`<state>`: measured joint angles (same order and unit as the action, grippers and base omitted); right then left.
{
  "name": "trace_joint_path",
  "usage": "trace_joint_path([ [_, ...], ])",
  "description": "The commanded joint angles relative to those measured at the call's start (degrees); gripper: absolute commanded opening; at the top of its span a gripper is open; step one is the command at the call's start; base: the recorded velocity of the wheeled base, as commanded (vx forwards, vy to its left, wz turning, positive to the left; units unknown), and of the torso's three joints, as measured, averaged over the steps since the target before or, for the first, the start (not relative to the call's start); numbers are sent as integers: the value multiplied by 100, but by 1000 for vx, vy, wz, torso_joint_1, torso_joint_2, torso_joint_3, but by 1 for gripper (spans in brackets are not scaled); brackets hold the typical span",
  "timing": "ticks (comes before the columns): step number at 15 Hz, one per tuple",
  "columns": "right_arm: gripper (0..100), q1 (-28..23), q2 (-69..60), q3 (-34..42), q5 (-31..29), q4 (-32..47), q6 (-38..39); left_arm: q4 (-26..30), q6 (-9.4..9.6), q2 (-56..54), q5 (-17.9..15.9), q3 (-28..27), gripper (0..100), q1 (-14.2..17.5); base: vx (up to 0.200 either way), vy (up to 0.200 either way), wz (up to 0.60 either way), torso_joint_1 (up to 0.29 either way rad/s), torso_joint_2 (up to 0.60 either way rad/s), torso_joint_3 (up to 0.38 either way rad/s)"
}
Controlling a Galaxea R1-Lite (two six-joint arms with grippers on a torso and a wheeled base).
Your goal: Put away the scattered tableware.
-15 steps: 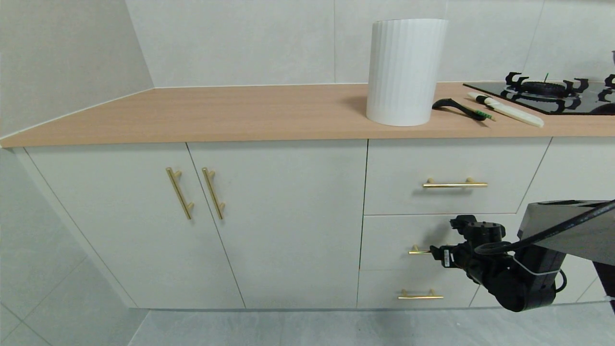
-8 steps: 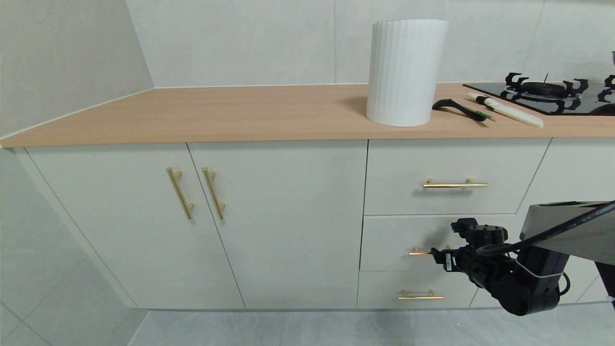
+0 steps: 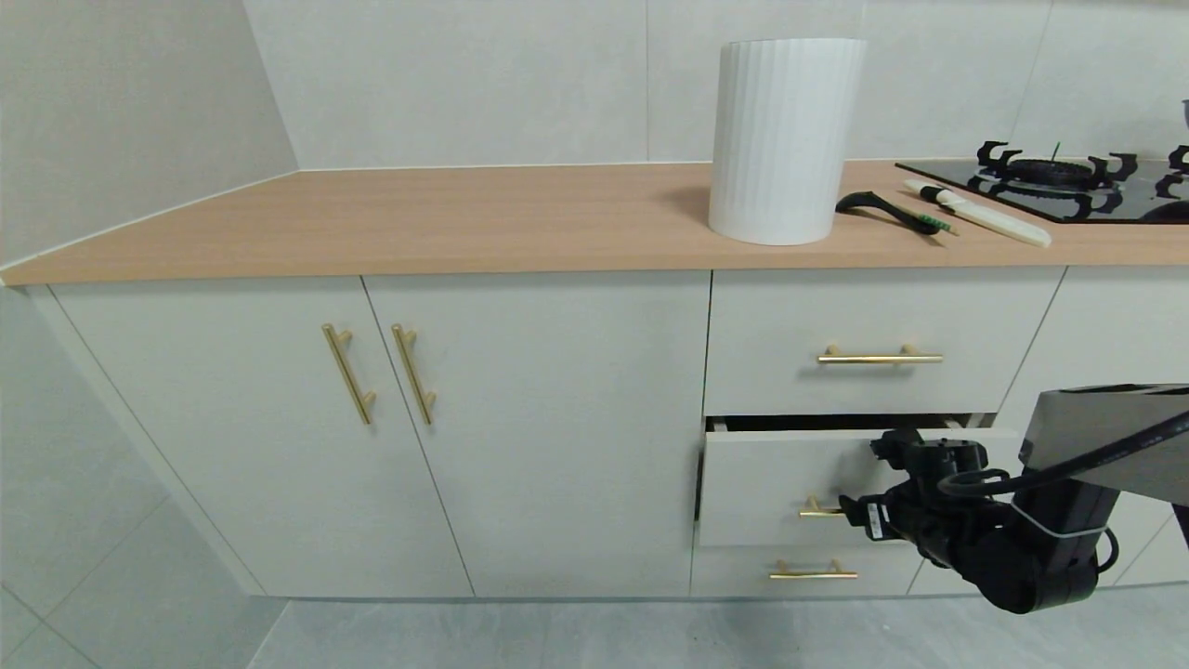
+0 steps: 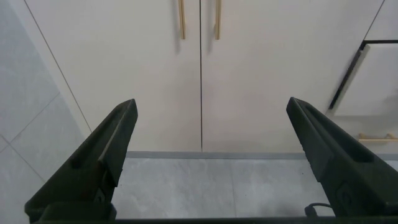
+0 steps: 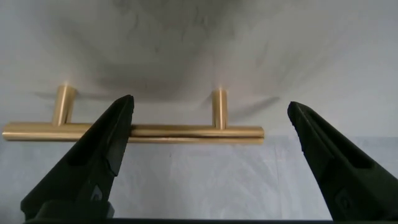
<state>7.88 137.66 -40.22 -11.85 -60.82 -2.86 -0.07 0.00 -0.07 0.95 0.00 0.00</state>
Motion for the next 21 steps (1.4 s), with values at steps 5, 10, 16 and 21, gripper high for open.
trace_joint_path([
  [5,100,47,-2621,269,825,2637,-56,-1,0,7,2,0,100,0,0,0,0,0,0,0],
  [10,100,267,-3447,278,789,2610,-12,-1,0,7,2,0,100,0,0,0,0,0,0,0],
  [16,100,548,-2278,181,192,1283,453,-1,0,7,2,0,100,-9,0,0,0,0,0,0],
  [21,100,548,-1593,14,7,439,577,-1,0,7,2,0,100,0,0,0,0,0,0,0],
])
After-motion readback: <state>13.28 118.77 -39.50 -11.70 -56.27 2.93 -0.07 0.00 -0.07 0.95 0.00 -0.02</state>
